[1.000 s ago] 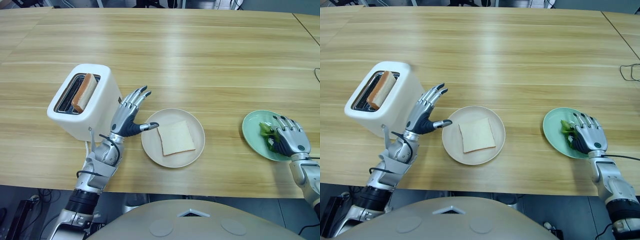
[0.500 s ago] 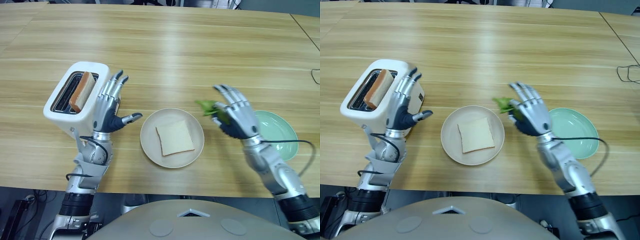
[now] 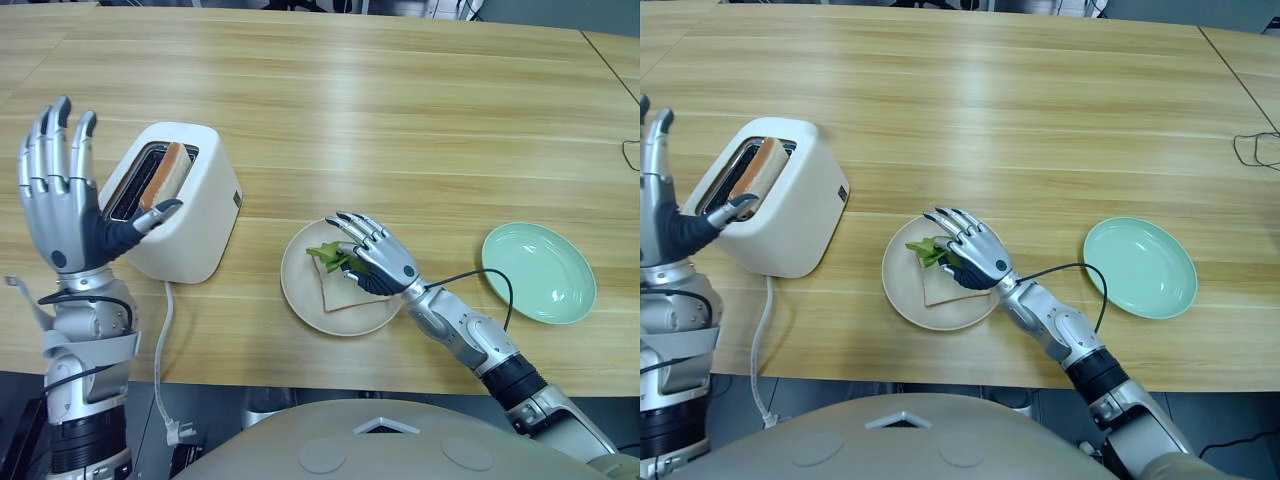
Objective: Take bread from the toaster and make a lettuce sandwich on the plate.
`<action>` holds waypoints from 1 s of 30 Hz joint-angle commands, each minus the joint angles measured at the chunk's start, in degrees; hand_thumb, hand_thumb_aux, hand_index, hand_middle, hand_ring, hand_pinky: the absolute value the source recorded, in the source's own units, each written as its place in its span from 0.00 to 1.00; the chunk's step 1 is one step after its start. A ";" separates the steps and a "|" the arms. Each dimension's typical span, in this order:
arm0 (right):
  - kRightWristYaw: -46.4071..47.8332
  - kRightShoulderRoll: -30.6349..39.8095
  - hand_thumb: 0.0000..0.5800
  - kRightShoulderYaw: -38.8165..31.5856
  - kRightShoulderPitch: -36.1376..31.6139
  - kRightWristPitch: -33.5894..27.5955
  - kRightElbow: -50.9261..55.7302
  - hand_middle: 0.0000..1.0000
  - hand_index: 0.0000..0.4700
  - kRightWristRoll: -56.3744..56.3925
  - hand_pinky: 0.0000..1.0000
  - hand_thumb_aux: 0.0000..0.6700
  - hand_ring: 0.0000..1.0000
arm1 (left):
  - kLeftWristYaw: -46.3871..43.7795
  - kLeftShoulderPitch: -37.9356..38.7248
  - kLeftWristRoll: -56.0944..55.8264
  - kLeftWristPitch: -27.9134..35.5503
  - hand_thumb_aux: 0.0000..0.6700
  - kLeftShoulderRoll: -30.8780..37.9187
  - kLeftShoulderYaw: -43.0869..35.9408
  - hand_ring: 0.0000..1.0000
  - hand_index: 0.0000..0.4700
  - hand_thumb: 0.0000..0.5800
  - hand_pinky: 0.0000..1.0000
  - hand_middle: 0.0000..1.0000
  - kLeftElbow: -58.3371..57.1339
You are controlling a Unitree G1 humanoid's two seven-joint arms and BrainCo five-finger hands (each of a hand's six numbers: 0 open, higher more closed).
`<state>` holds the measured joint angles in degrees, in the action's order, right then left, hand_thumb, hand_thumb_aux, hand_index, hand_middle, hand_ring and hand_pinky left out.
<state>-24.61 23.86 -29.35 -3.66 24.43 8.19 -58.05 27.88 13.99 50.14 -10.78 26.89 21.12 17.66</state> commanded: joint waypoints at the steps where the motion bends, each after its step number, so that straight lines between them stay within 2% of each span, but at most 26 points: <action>1: -0.41 0.92 1.00 -0.09 -0.32 0.28 2.53 0.00 0.98 0.20 0.00 1.00 0.00 | -2.66 0.95 2.02 3.89 0.00 1.44 0.27 0.00 0.00 0.00 0.00 0.00 -3.35; 6: -0.25 1.46 1.00 -0.19 -0.04 0.20 3.57 0.00 0.98 0.51 0.00 1.00 0.00 | -7.20 1.05 1.79 6.35 0.00 3.47 -2.08 0.00 0.00 0.00 0.00 0.00 -7.14; 7: -0.19 1.58 0.96 -0.07 0.21 0.18 3.38 0.00 0.79 0.66 0.00 0.80 0.00 | -8.04 1.04 1.42 6.46 0.00 3.71 -2.73 0.00 0.00 0.00 0.00 0.00 -8.04; 8: -0.05 1.72 0.76 0.05 0.44 0.14 3.19 0.00 0.50 0.84 0.00 0.51 0.00 | -9.15 1.04 1.21 6.75 0.00 4.04 -3.41 0.00 0.00 0.00 0.00 0.00 -8.57; 9: 0.18 1.93 0.76 0.11 0.65 0.12 3.04 0.00 0.50 0.99 0.00 0.51 0.00 | -10.58 1.11 0.98 6.99 0.00 4.49 -4.27 0.00 0.00 0.00 0.00 0.00 -9.09; 10: 0.44 2.16 0.19 0.11 0.85 0.07 2.92 0.00 0.10 1.05 0.00 0.10 0.00 | -11.23 1.10 0.46 7.08 0.00 4.61 -4.67 0.00 0.00 0.00 0.00 0.00 -9.47; 11: 0.60 2.46 0.14 0.12 1.08 0.07 2.82 0.00 0.07 1.06 0.00 0.07 0.00 | -11.98 1.05 0.07 7.25 0.00 4.84 -5.04 0.00 0.00 0.00 0.00 0.00 -9.80; 17: 0.78 3.99 0.14 0.58 2.12 -0.29 2.23 0.00 0.07 1.11 0.00 0.07 0.00 | -14.94 -0.31 -1.82 7.47 0.00 5.78 -6.64 0.00 0.00 0.00 0.00 0.00 -9.46; 18: 0.80 4.20 0.11 0.63 2.26 -0.38 2.11 0.00 0.05 1.06 0.00 0.05 0.00 | -15.51 -0.65 -2.33 7.54 0.04 5.91 -6.88 0.00 0.04 0.08 0.00 0.00 -9.42; 19: 0.82 4.34 0.05 0.65 2.35 -0.44 2.03 0.00 0.03 0.99 0.00 0.03 0.00 | -15.92 -0.84 -2.68 7.64 0.11 6.02 -7.01 0.00 0.10 0.20 0.00 0.00 -9.36; 20: 0.85 4.50 0.01 0.67 2.40 -0.48 1.96 0.00 0.00 0.92 0.00 0.00 0.00 | -16.24 -1.04 -3.02 7.81 0.24 6.20 -7.05 0.00 0.23 0.42 0.00 0.00 -9.42; 21: 0.86 4.63 0.01 0.70 2.45 -0.48 1.90 0.00 0.00 0.90 0.00 0.00 0.00 | -16.53 -1.24 -3.38 7.98 0.24 6.39 -7.00 0.00 0.23 0.42 0.00 0.00 -9.47; 22: 0.86 4.75 0.00 0.73 2.49 -0.48 1.84 0.00 0.00 0.90 0.00 0.00 0.00 | -16.79 -1.43 -3.80 8.08 0.54 6.54 -6.89 0.00 0.53 0.79 0.00 0.00 -9.53; 23: 0.88 4.88 0.00 0.78 2.55 -0.49 1.73 0.00 0.00 0.93 0.00 0.00 0.00 | -17.05 -1.70 -4.50 8.11 0.59 6.64 -6.73 0.00 0.58 0.83 0.00 0.00 -9.71; 24: 0.92 4.99 0.00 0.83 2.62 -0.51 1.61 0.00 0.00 0.97 0.00 0.00 0.00 | -17.30 -1.91 -5.10 8.15 0.73 6.77 -6.63 0.00 0.71 0.93 0.00 0.00 -9.89; 25: 0.95 5.09 0.00 0.89 2.71 -0.53 1.45 0.00 0.00 0.99 0.00 0.00 0.00 | -17.57 -2.14 -5.66 8.17 0.73 6.96 -6.63 0.00 0.71 0.93 0.00 0.00 -10.22; 26: 0.99 5.19 0.00 0.93 2.82 -0.53 1.29 0.00 0.00 1.02 0.00 0.00 0.00 | -17.84 -2.32 -6.26 8.07 0.87 7.16 -6.69 0.06 0.85 0.98 0.06 0.06 -10.63; 27: 1.01 5.26 0.00 0.96 2.93 -0.53 1.12 0.00 0.00 1.02 0.00 0.00 0.00 | -18.17 -2.50 -6.80 7.94 0.98 7.26 -6.94 0.14 0.96 1.00 0.14 0.14 -10.94; 28: 1.07 5.34 0.00 1.01 3.06 -0.53 0.86 0.00 0.00 1.01 0.00 0.00 0.00 | -18.60 -2.64 -7.44 7.74 1.00 7.24 -7.31 0.31 0.98 1.00 0.31 0.31 -11.19; 29: 1.14 5.40 0.00 1.05 3.17 -0.53 0.60 0.00 0.00 1.00 0.00 0.00 0.00 | -18.96 -2.73 -7.92 7.55 1.00 7.18 -7.72 0.81 0.98 1.00 0.81 0.81 -11.50; 30: 1.21 5.47 0.00 1.10 3.28 -0.52 0.27 0.00 0.00 0.96 0.00 0.00 0.00 | -19.29 -2.79 -8.22 7.39 1.00 7.18 -8.21 0.91 0.98 1.00 0.91 0.91 -11.89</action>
<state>-24.17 28.88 -28.69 -0.97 24.11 9.67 -57.57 10.43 10.84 42.69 -3.55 33.83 14.48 8.58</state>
